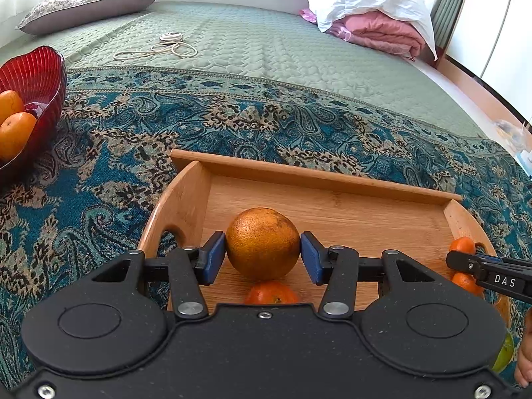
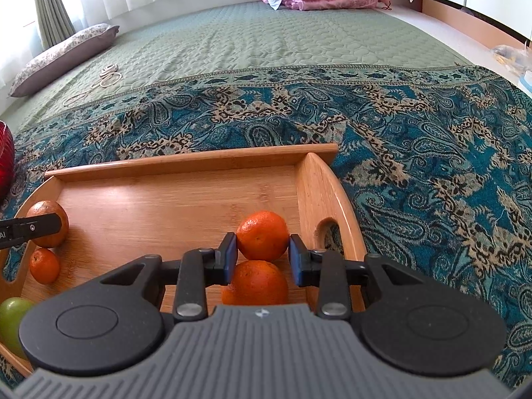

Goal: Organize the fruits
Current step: 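Carry the large orange fruit over the tray with the left tool while the right tool carries the tangerine, then lower the orange fruit onto the tray and open the left tool while the right tool releases the tangerine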

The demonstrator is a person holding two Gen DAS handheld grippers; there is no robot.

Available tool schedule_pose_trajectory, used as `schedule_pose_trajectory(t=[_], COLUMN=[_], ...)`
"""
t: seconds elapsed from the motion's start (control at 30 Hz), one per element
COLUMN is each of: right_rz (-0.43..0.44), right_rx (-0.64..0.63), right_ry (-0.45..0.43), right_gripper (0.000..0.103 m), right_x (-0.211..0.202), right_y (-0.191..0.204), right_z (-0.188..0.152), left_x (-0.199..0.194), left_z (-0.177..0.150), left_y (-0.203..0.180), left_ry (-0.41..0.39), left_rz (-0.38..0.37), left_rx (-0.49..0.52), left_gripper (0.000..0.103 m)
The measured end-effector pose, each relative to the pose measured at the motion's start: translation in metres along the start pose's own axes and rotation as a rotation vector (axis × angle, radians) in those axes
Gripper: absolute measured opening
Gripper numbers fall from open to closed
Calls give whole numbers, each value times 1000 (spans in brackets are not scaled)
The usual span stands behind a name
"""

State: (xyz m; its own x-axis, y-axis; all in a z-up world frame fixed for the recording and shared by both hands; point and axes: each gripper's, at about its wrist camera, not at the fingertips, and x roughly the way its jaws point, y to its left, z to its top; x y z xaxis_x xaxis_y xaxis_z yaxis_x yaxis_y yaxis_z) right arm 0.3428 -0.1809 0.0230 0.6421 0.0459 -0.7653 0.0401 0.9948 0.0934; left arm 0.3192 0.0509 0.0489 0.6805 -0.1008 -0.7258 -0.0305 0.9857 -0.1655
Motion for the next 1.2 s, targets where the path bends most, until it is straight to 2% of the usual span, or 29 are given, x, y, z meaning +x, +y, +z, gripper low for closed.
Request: schedule_pose_trajectory(t=[0.73, 0.83, 0.97, 1.2], right_rz=[3, 6, 12, 16], right_rx=[5, 11, 9, -17], right_ry=[1, -1, -8, -52], right_gripper=[39, 42, 50, 57], right_x=[1, 0, -3, -19], right_y=[1, 0, 0, 2], right_z=[-2, -3, -5, -9], left_x=[-3, -6, -18, -41], left_z=[-1, -2, -2, 1], left_y=[5, 7, 4, 0], left_ry=[2, -4, -51, -102], left_rz=[6, 9, 8, -15], left_rx=[0, 0, 23, 43], left_gripper=[48, 48, 47, 56])
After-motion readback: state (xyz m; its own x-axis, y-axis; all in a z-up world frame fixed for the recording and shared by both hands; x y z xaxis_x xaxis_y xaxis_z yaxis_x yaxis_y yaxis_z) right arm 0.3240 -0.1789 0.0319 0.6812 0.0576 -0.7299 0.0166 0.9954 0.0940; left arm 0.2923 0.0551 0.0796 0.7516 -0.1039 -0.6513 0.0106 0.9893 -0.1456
